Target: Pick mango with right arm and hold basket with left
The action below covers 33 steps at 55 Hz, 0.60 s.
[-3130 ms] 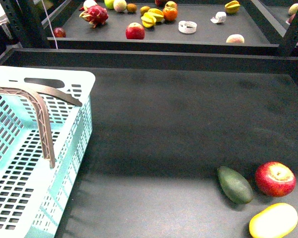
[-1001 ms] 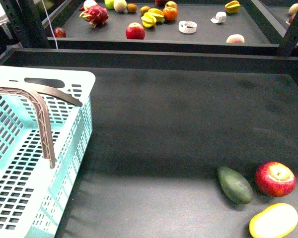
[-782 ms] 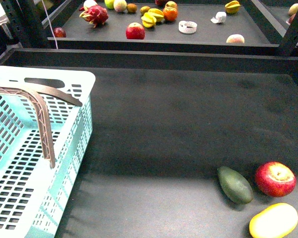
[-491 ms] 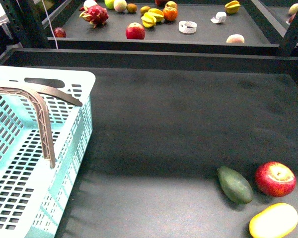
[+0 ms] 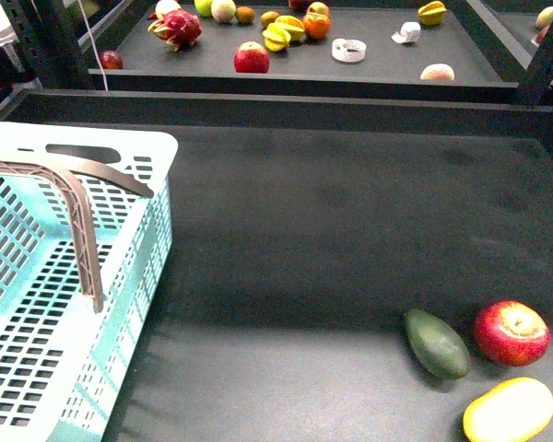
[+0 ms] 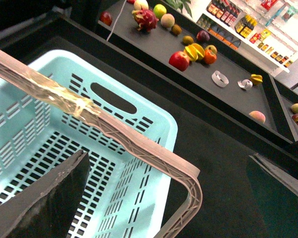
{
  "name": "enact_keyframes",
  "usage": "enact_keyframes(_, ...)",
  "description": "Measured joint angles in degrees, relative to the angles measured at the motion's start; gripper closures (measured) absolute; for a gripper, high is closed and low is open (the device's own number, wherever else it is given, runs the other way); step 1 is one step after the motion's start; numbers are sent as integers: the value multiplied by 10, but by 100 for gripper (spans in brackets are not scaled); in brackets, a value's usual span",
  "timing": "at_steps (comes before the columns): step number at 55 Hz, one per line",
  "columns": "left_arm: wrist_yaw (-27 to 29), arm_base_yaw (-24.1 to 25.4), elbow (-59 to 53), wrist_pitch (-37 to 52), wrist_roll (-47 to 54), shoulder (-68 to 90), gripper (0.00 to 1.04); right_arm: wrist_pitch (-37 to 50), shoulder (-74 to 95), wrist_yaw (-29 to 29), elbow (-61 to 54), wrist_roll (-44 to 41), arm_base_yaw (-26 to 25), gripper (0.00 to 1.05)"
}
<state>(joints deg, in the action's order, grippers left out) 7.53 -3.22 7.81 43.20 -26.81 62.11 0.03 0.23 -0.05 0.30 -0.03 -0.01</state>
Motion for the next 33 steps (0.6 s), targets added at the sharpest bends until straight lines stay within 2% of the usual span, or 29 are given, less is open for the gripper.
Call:
enact_keyframes(5, -5, -13, 38, 46, -38, 119, 6, 0, 0, 0, 0, 0, 0, 8)
enact_keyframes(14, -17, -17, 99, 73, -103, 249, 6, 0, 0, 0, 0, 0, 0, 8)
enact_keyframes(26, -21, -20, 145, 65, -172, 316, 6, 0, 0, 0, 0, 0, 0, 8)
enact_keyframes(33, -19, -2, 177, 64, -207, 351, 6, 0, 0, 0, 0, 0, 0, 8)
